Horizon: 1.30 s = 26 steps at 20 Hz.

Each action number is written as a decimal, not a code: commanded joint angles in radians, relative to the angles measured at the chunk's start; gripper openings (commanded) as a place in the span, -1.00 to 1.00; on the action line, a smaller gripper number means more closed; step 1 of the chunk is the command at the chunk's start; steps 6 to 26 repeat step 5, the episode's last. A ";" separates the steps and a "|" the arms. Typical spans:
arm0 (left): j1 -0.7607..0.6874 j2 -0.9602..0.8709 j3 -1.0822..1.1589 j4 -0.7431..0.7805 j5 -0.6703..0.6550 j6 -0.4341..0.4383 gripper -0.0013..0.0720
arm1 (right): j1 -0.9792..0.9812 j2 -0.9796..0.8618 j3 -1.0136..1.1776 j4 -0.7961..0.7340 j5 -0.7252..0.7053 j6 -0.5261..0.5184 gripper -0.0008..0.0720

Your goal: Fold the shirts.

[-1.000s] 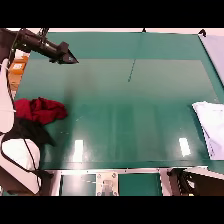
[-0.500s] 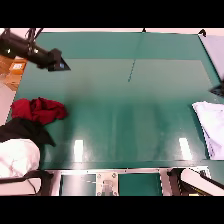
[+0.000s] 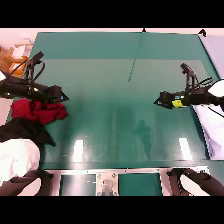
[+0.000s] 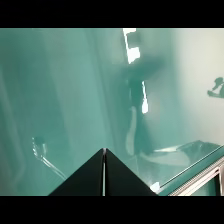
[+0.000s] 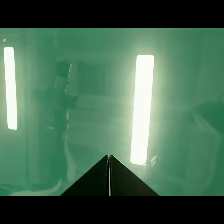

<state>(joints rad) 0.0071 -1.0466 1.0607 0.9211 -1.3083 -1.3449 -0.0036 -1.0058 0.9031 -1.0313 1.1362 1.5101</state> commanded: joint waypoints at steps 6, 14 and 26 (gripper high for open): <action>0.000 0.022 -0.031 -0.016 -0.008 -0.008 -0.90 | 0.057 0.007 -0.019 0.003 -0.006 -0.004 -0.92; 0.000 0.022 -0.031 -0.016 -0.008 -0.008 -0.90 | 0.057 0.007 -0.019 0.003 -0.006 -0.004 -0.92; 0.000 0.022 -0.031 -0.016 -0.008 -0.008 -0.90 | 0.057 0.007 -0.019 0.003 -0.006 -0.004 -0.92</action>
